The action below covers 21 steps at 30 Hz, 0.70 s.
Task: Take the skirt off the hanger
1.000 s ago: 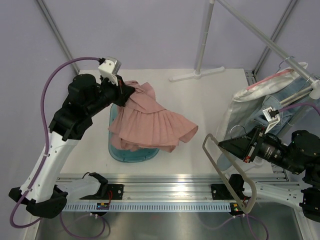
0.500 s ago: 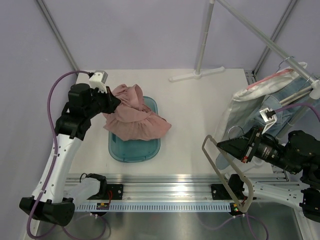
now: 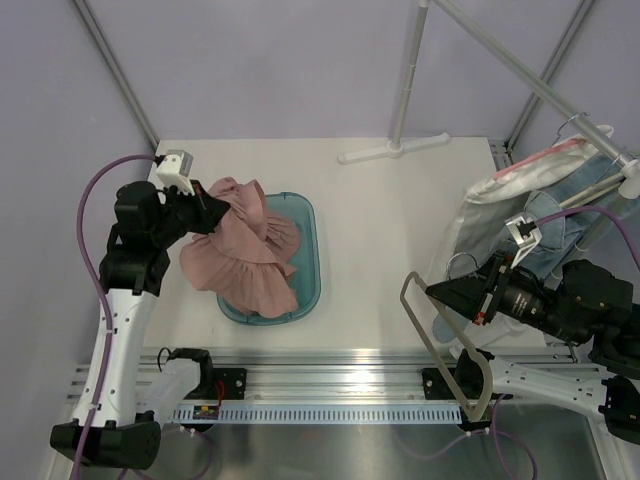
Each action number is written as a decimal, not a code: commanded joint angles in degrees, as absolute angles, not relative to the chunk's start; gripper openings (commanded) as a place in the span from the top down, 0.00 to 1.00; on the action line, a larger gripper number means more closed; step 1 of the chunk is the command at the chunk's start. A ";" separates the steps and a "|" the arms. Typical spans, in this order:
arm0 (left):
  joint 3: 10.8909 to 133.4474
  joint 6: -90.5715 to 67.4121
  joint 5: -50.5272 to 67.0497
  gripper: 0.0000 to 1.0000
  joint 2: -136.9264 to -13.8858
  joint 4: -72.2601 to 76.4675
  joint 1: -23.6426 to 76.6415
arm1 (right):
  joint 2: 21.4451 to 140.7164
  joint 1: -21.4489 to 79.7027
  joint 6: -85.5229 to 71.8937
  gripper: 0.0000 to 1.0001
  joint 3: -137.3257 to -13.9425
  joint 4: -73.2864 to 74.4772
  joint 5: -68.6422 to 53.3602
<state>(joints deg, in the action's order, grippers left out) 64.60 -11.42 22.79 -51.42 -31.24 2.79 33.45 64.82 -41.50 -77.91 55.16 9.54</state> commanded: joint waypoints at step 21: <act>43.97 -25.84 37.27 1.00 -58.97 -7.47 10.81 | 35.15 64.60 -42.63 1.00 -75.58 49.92 9.93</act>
<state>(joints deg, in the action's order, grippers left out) 47.16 -24.56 37.50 -58.13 -11.25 10.96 33.54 64.82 -42.33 -75.18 53.21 9.52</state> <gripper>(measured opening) 0.009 0.047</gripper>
